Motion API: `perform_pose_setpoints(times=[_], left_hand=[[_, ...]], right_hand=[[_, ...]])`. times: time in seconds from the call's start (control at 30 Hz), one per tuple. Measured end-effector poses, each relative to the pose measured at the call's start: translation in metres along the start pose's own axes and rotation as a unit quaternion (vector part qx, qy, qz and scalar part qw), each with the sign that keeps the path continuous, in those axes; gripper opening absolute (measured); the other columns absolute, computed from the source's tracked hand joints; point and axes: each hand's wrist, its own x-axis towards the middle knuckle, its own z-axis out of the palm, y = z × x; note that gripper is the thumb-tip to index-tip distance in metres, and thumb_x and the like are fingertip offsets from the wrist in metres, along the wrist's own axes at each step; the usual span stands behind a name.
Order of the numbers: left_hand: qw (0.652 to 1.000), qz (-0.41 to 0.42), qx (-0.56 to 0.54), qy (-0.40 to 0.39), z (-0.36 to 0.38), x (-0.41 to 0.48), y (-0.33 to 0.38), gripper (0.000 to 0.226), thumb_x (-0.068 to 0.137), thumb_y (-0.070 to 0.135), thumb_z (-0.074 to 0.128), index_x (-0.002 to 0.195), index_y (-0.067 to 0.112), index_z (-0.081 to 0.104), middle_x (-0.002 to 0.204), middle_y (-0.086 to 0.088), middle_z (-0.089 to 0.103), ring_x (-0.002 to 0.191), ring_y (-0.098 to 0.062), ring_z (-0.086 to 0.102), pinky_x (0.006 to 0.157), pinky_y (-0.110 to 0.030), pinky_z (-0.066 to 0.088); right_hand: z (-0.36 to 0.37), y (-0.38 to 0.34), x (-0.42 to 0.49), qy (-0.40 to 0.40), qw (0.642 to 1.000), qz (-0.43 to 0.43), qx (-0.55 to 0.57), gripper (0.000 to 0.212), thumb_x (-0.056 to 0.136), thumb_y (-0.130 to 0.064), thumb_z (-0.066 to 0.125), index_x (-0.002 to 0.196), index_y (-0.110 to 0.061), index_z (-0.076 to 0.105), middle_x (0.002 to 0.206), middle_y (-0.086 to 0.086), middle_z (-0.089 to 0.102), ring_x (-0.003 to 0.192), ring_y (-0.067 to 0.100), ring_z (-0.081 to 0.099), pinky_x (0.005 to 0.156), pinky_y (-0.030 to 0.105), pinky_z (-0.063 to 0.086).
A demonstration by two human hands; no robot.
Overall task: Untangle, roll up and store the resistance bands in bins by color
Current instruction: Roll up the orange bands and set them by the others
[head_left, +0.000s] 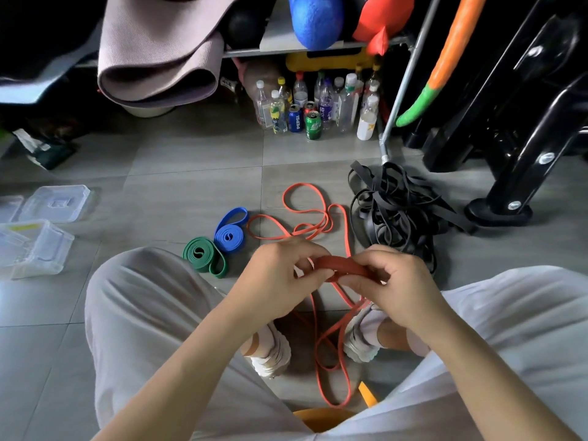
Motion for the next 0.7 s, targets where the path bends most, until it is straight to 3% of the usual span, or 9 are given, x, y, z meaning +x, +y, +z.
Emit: perform_pose_setpoints(times=[0.1, 0.2, 0.27, 0.33, 0.4, 0.47, 0.53, 0.6, 0.7], left_hand=[[0.982, -0.071, -0.173, 0.011, 0.003, -0.004, 0.004, 0.021, 0.078, 0.025, 0.071, 0.080, 0.046, 0.069, 0.070, 0.002, 0.070, 0.064, -0.009, 0.060, 0.068, -0.032, 0.051], [0.906, -0.135, -0.398, 0.055, 0.013, -0.008, 0.004, 0.013, 0.077, 0.021, 0.071, 0.087, 0.028, 0.075, 0.073, -0.003, 0.070, 0.069, -0.017, 0.059, 0.067, -0.027, 0.052], [0.874, -0.167, -0.453, 0.057, 0.019, -0.011, 0.002, 0.011, 0.078, 0.020, 0.068, 0.085, 0.023, 0.075, 0.076, -0.003, 0.069, 0.071, -0.017, 0.059, 0.066, -0.023, 0.051], [0.901, -0.178, -0.392, 0.044, 0.018, -0.012, -0.001, 0.012, 0.080, 0.016, 0.069, 0.086, 0.025, 0.072, 0.076, 0.003, 0.068, 0.066, -0.013, 0.060, 0.059, -0.020, 0.048], [0.960, -0.148, -0.236, 0.019, 0.009, -0.010, -0.005, 0.031, 0.080, 0.015, 0.072, 0.097, 0.039, 0.063, 0.086, 0.014, 0.065, 0.063, -0.008, 0.057, 0.059, -0.017, 0.045], [0.993, -0.097, -0.061, -0.019, -0.002, -0.004, -0.003, 0.038, 0.075, 0.025, 0.075, 0.104, 0.043, 0.059, 0.095, 0.017, 0.059, 0.064, -0.004, 0.052, 0.061, -0.014, 0.041], [0.995, -0.042, 0.062, -0.063, -0.010, 0.003, 0.005, 0.028, 0.077, 0.026, 0.073, 0.104, 0.033, 0.066, 0.093, 0.013, 0.059, 0.070, -0.007, 0.053, 0.066, -0.019, 0.044], [0.993, -0.018, 0.102, -0.058, -0.015, 0.010, 0.010, 0.020, 0.080, 0.022, 0.070, 0.099, 0.025, 0.070, 0.086, 0.009, 0.060, 0.073, -0.011, 0.056, 0.070, -0.029, 0.046], [0.998, -0.057, -0.013, -0.012, -0.016, 0.015, 0.009, 0.013, 0.080, 0.020, 0.071, 0.090, 0.028, 0.069, 0.076, 0.009, 0.064, 0.071, -0.016, 0.062, 0.068, -0.029, 0.047]], right_hand=[[0.001, -0.007, 0.001, 0.013, 0.996, 0.021, 0.087, 0.012, 0.067, -0.039, 0.077, 0.077, -0.037, 0.072, 0.079, -0.014, 0.068, 0.072, 0.005, 0.063, 0.068, 0.018, 0.047], [0.008, -0.014, 0.001, 0.025, 0.983, 0.052, 0.176, 0.023, 0.074, -0.014, 0.077, 0.083, -0.035, 0.071, 0.077, -0.014, 0.073, 0.074, 0.002, 0.067, 0.071, 0.016, 0.049], [0.012, -0.016, 0.000, 0.024, 0.980, 0.063, 0.186, 0.025, 0.077, -0.007, 0.072, 0.082, -0.032, 0.071, 0.073, -0.013, 0.073, 0.070, 0.001, 0.066, 0.068, 0.015, 0.050], [0.013, -0.014, -0.001, 0.014, 0.985, 0.071, 0.159, 0.026, 0.080, -0.008, 0.072, 0.077, -0.034, 0.072, 0.066, -0.009, 0.071, 0.061, 0.004, 0.062, 0.061, 0.021, 0.051], [0.012, -0.007, -0.002, -0.011, 0.993, 0.071, 0.090, 0.021, 0.080, -0.015, 0.073, 0.080, -0.036, 0.073, 0.065, -0.003, 0.069, 0.057, 0.013, 0.060, 0.059, 0.034, 0.052], [0.011, -0.004, 0.001, -0.044, 0.998, 0.054, 0.008, 0.013, 0.079, -0.022, 0.075, 0.086, -0.032, 0.073, 0.064, -0.017, 0.066, 0.060, 0.002, 0.060, 0.062, 0.024, 0.049], [0.010, -0.008, 0.005, -0.054, 0.997, 0.017, -0.052, 0.012, 0.077, -0.031, 0.074, 0.088, -0.025, 0.075, 0.060, -0.026, 0.059, 0.062, -0.006, 0.057, 0.060, 0.010, 0.040], [0.008, -0.011, 0.009, -0.037, 0.998, 0.008, -0.048, 0.016, 0.073, -0.037, 0.073, 0.085, -0.028, 0.075, 0.064, -0.020, 0.063, 0.065, -0.004, 0.059, 0.062, 0.013, 0.044], [0.001, -0.011, 0.014, -0.021, 0.997, 0.041, 0.066, 0.021, 0.072, -0.023, 0.080, 0.080, -0.039, 0.070, 0.080, -0.010, 0.073, 0.075, 0.007, 0.068, 0.075, 0.029, 0.054]])
